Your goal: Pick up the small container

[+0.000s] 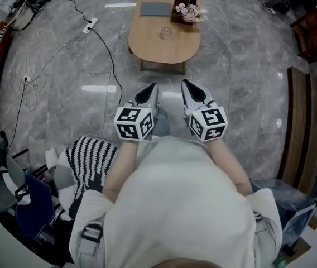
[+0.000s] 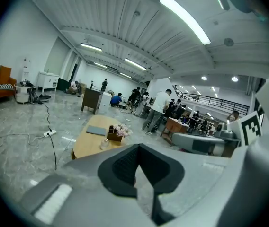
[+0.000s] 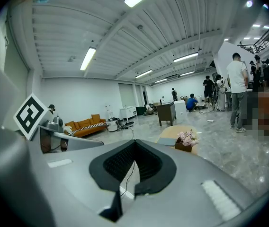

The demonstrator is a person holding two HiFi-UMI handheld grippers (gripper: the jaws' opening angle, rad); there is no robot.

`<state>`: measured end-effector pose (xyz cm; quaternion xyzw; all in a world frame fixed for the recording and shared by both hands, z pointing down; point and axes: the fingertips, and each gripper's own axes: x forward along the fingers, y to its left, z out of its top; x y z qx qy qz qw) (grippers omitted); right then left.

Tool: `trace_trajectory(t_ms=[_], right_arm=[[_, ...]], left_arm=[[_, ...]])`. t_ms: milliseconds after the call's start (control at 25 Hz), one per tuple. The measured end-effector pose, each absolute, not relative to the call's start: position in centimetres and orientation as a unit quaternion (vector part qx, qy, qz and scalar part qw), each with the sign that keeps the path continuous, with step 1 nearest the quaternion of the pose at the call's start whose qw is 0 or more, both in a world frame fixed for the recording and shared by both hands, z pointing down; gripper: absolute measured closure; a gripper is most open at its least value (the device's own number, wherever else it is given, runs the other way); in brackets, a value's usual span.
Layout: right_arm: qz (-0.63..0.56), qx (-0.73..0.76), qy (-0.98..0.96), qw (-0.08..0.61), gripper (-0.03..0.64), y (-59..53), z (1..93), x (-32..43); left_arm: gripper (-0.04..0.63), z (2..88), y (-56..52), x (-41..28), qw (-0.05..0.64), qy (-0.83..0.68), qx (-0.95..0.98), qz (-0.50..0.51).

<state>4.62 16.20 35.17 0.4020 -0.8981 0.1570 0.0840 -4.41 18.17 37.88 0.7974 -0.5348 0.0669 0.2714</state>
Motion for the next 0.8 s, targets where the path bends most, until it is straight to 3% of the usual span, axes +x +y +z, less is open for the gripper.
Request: trace_trajectory(t_ms=[800], right_arm=[[0.133,0.425,-0.891,0.089,0.615,-2.2,33.1,-2.0]], left_arm=[[0.594,38.2,-0.8,-11.3,0.290,-0.509,0.806,0.083]])
